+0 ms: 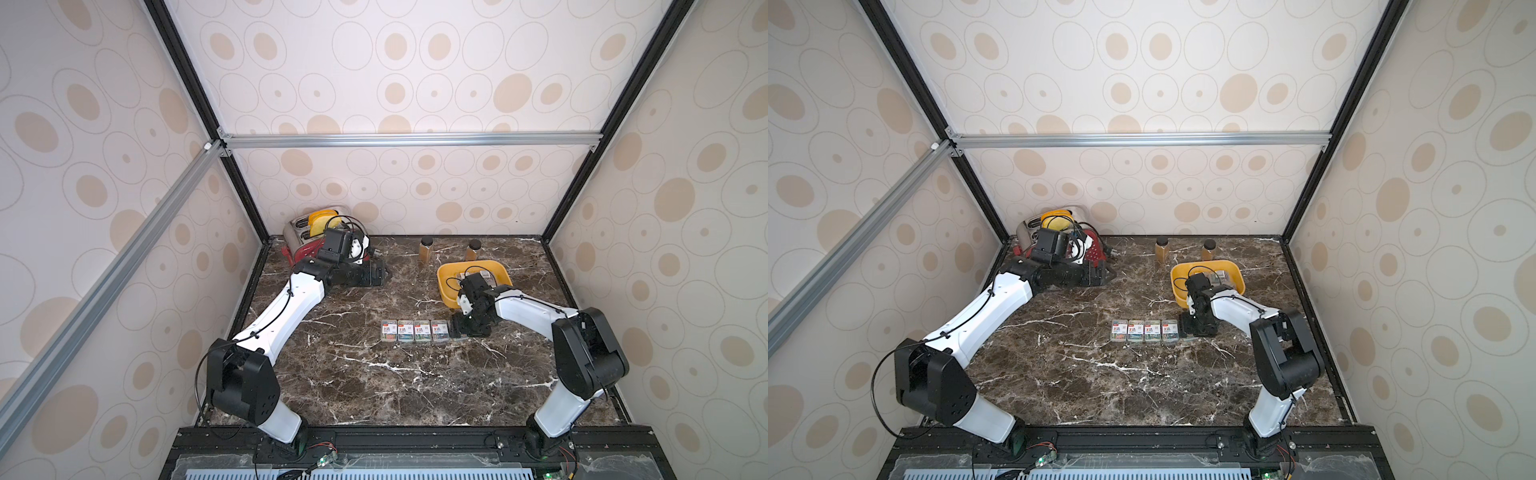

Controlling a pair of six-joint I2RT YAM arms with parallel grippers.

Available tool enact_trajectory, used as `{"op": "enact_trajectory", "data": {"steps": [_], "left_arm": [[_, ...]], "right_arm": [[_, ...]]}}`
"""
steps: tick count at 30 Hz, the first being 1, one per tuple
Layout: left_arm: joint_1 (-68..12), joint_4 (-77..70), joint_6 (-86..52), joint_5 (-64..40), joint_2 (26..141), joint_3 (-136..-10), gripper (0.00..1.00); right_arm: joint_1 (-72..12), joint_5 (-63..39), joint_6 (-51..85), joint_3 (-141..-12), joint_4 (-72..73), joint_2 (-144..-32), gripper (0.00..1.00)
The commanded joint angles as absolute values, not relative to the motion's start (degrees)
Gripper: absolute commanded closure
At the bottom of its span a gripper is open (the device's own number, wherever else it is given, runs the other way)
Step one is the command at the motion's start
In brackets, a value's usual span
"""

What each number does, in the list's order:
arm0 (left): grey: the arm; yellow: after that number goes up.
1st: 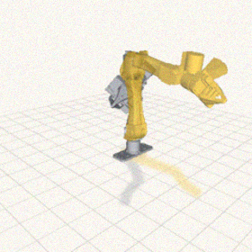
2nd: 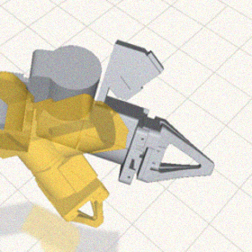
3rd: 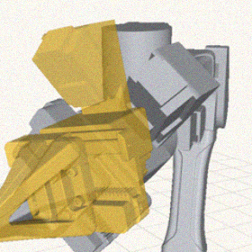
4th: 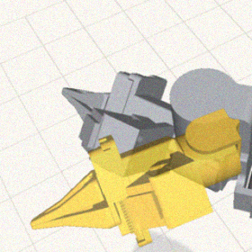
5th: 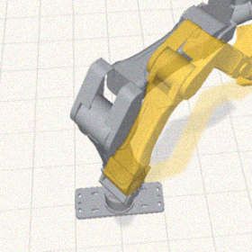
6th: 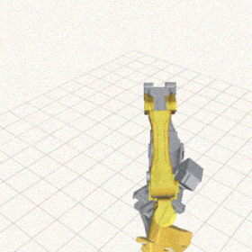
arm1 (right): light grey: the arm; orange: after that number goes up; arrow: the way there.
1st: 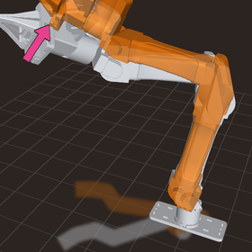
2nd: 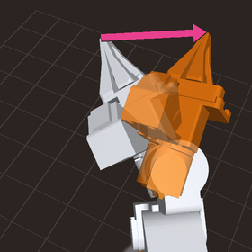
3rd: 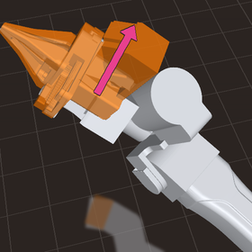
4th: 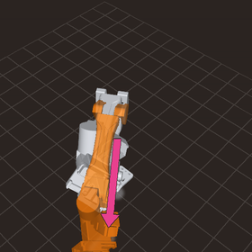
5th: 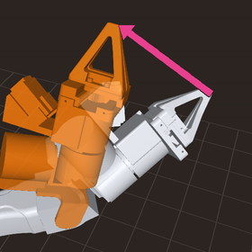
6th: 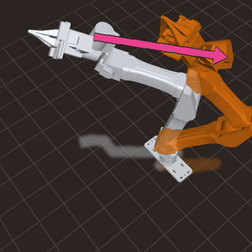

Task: Take the paper clips out of the storage box
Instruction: Place the boxed paper clips at the center of the board, then adjust the boxed paper clips at the center of the board.

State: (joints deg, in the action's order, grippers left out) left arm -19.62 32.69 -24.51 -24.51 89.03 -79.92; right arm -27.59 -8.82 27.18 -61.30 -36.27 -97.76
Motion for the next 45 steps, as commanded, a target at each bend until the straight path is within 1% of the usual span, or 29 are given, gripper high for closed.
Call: {"op": "enact_trajectory", "data": {"steps": [1, 9, 15, 23, 45], "left_arm": [[-19.5, 33.3, -23.1, -24.7, 87.1, -79.3, 0.01], [-19.5, 32.3, -23.8, -24.6, 86.7, -79.1, 0.01], [-19.6, 31.9, -24.7, -24.6, 86.3, -78.8, 0.01], [-19.6, 31.8, -25.2, -24.7, 86.0, -78.7, 0.01], [-19.5, 31.6, -25.3, -25.9, 86.4, -78.1, 0.01]], "right_arm": [[-27.9, -7.8, 26.6, -63.9, -39.5, -94.0, 0.31], [-27.3, -4.5, 23.3, -68.0, -44.0, -91.8, 0.32], [-24.5, -3.3, 22.2, -67.7, -45.3, -93.0, 0.37], [-22.0, -4.0, 21.9, -65.6, -43.6, -95.5, 0.39], [-20.3, -2.8, 21.6, -63.5, -39.6, -100.5, 0.41]]}}
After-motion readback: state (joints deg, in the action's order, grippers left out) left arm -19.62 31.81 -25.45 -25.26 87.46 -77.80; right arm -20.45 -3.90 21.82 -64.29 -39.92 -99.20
